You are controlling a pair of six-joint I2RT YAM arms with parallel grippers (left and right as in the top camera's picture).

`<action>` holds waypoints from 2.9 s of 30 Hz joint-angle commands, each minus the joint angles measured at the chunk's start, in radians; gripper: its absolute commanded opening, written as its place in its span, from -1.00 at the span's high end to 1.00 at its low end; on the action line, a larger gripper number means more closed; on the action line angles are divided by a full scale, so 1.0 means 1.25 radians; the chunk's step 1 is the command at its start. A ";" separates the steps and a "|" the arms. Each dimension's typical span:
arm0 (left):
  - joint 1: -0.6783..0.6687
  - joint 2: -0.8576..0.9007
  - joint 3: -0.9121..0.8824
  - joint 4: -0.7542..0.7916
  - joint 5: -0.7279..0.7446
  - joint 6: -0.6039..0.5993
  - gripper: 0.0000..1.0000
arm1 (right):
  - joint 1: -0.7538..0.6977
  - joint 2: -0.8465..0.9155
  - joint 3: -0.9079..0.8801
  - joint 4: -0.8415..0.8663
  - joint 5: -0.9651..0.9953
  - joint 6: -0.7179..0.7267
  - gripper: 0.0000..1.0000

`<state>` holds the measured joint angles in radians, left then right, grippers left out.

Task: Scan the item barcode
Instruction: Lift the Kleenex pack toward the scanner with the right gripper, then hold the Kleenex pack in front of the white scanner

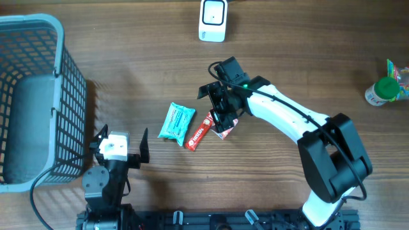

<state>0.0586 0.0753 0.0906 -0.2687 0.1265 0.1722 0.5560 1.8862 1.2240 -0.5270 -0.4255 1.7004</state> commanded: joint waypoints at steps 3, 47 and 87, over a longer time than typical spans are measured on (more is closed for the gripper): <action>-0.004 -0.006 -0.005 0.002 0.009 0.012 -1.00 | 0.002 -0.081 0.013 -0.032 0.070 -0.385 -1.00; -0.004 -0.006 -0.005 0.002 0.009 0.012 -1.00 | -0.143 0.151 0.009 -0.175 -0.074 -1.549 0.31; -0.004 -0.006 -0.005 0.002 0.009 0.012 -1.00 | -0.170 -0.120 0.265 0.007 0.289 -0.983 0.91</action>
<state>0.0589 0.0753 0.0906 -0.2687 0.1272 0.1722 0.3191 1.7004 1.5406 -0.6411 -0.3130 0.6006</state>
